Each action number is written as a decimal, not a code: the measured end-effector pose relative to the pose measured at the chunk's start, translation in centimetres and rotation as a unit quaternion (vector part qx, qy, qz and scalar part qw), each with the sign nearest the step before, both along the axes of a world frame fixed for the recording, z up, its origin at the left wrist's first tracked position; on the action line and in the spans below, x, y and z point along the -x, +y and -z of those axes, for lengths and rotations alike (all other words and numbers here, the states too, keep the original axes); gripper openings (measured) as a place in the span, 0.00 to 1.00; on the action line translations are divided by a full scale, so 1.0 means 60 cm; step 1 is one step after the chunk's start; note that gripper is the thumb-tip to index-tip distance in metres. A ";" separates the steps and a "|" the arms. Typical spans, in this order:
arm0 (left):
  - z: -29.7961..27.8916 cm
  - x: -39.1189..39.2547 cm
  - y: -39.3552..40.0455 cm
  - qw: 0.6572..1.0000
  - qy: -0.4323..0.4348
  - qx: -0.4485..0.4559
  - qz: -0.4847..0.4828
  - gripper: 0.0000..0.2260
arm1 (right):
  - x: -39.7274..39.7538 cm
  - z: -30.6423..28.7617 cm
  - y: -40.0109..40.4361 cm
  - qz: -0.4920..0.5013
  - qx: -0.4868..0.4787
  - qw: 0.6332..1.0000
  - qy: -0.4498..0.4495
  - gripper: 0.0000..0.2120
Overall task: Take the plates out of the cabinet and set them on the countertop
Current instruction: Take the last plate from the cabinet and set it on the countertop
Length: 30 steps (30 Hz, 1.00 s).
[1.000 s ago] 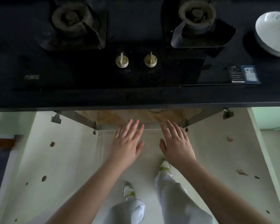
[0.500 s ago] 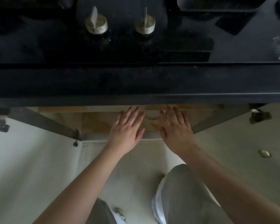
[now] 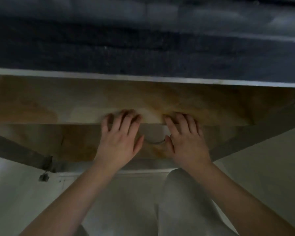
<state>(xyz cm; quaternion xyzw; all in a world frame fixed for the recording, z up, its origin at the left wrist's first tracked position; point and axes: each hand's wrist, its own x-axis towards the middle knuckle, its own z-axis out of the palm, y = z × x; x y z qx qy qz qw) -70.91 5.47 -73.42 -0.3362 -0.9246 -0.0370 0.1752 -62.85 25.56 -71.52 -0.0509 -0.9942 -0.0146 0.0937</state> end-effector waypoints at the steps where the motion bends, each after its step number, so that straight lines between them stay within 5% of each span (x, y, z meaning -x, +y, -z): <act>1: 0.005 0.004 0.001 1.000 0.019 -0.012 0.000 0.23 | 0.001 0.004 0.000 0.004 -0.006 1.000 0.001 0.28; 15: 0.022 0.013 -0.008 0.997 0.056 -0.055 0.028 0.21 | 0.002 0.032 0.002 0.009 -0.045 0.997 0.060 0.30; 22: 0.042 0.018 -0.012 0.995 0.072 -0.052 0.037 0.23 | -0.004 0.049 0.031 -0.065 0.020 0.989 0.133 0.30; 30: 0.102 -0.007 -0.023 0.990 0.081 -0.063 0.094 0.33 | -0.058 0.131 0.102 -0.111 0.104 0.968 0.199 0.17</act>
